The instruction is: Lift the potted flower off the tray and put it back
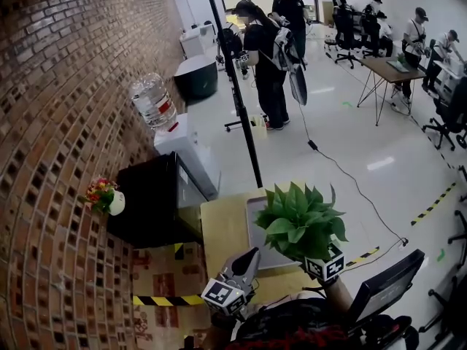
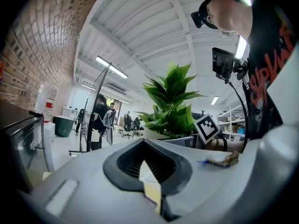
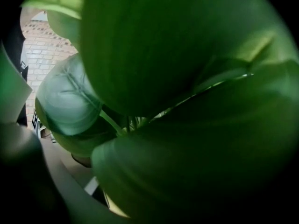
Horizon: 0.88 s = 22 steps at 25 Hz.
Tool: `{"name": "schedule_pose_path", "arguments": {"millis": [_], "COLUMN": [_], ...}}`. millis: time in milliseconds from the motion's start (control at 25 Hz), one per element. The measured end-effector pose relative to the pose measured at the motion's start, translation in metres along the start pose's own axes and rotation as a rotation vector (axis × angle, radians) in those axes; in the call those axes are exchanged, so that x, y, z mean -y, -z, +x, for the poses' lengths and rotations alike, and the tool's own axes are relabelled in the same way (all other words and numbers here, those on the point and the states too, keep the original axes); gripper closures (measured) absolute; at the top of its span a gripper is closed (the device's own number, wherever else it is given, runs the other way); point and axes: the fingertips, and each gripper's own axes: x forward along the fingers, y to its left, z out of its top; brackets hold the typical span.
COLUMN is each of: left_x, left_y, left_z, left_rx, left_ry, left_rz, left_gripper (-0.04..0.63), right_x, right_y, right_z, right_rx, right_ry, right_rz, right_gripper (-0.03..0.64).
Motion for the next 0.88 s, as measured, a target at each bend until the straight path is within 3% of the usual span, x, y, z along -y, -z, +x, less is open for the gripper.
{"name": "schedule_pose_path", "arguments": {"millis": [160, 520, 760, 880], "left_x": [-0.008, -0.011, -0.010, -0.012], "left_y": [0.001, 0.010, 0.005, 0.009], "left_z": [-0.007, -0.018, -0.042, -0.065], "left_rx": [0.024, -0.019, -0.008, -0.006], "left_ry": [-0.037, -0.071, -0.179, -0.258], "left_rz": [-0.021, -0.028, -0.031, -0.021], "left_gripper": [0.594, 0.593, 0.592, 0.594], "right_x": [-0.006, -0.010, 0.002, 0.019], "right_y": [-0.001, 0.012, 0.094, 0.159], "right_z": [-0.002, 0.010, 0.050, 0.081], "right_rx": [0.014, 0.032, -0.044, -0.111], "right_ry": [-0.008, -0.059, -0.132, -0.152], "right_rz": [0.001, -0.035, -0.145, -0.095], "right_gripper": [0.054, 0.054, 0.054, 0.054]}}
